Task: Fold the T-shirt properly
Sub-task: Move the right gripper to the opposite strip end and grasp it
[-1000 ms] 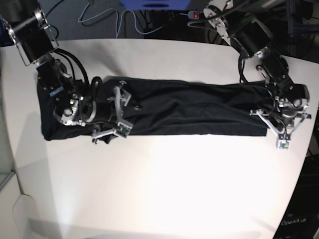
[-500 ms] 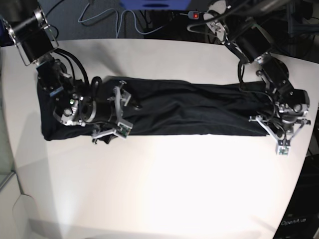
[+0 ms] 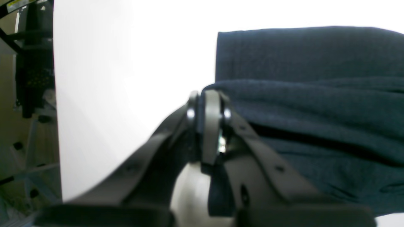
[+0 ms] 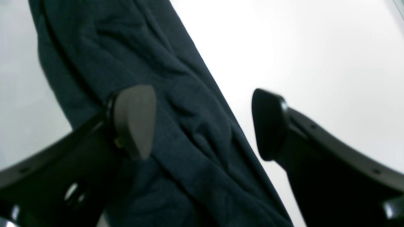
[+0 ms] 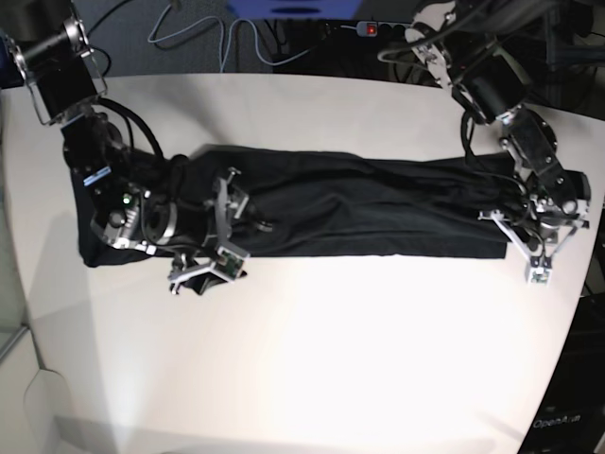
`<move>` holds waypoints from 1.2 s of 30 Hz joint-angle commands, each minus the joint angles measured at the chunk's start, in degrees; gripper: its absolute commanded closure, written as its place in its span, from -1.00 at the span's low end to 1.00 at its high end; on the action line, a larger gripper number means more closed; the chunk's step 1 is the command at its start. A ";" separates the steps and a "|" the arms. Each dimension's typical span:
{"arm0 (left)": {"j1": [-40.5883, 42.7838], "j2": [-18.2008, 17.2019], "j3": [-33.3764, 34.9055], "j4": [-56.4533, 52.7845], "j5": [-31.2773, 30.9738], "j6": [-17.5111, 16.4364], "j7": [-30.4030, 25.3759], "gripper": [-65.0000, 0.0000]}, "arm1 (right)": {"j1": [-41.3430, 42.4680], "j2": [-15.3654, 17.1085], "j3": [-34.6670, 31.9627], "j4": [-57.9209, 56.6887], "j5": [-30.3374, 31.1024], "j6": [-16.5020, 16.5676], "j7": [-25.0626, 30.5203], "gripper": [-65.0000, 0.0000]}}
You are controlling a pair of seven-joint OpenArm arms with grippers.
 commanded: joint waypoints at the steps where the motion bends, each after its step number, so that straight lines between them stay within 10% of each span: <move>1: -1.36 -0.74 0.21 0.92 -0.54 0.27 -0.97 0.93 | 1.15 0.41 0.45 0.90 0.82 0.00 1.42 -0.43; 5: -1.45 -0.74 0.48 1.09 -0.54 0.27 -0.97 0.85 | 1.15 0.50 0.45 0.90 0.82 0.00 1.42 -0.43; 11: -1.45 -0.74 0.21 1.27 -0.54 0.27 -0.97 0.21 | 1.15 4.19 0.54 0.90 0.82 0.00 1.51 -0.43; 18: -1.36 -0.74 0.21 1.27 -0.63 0.27 -0.97 0.18 | -1.66 8.50 11.79 -0.60 0.82 0.08 2.48 -0.40; 26: -1.01 -0.04 0.21 0.57 -0.63 0.27 -3.61 0.18 | -5.62 9.20 22.07 -12.91 0.82 2.46 9.51 1.00; 36: -0.92 0.67 0.13 -4.80 -0.63 0.27 -3.70 0.18 | -6.59 8.50 22.34 -23.98 0.82 2.46 15.93 1.00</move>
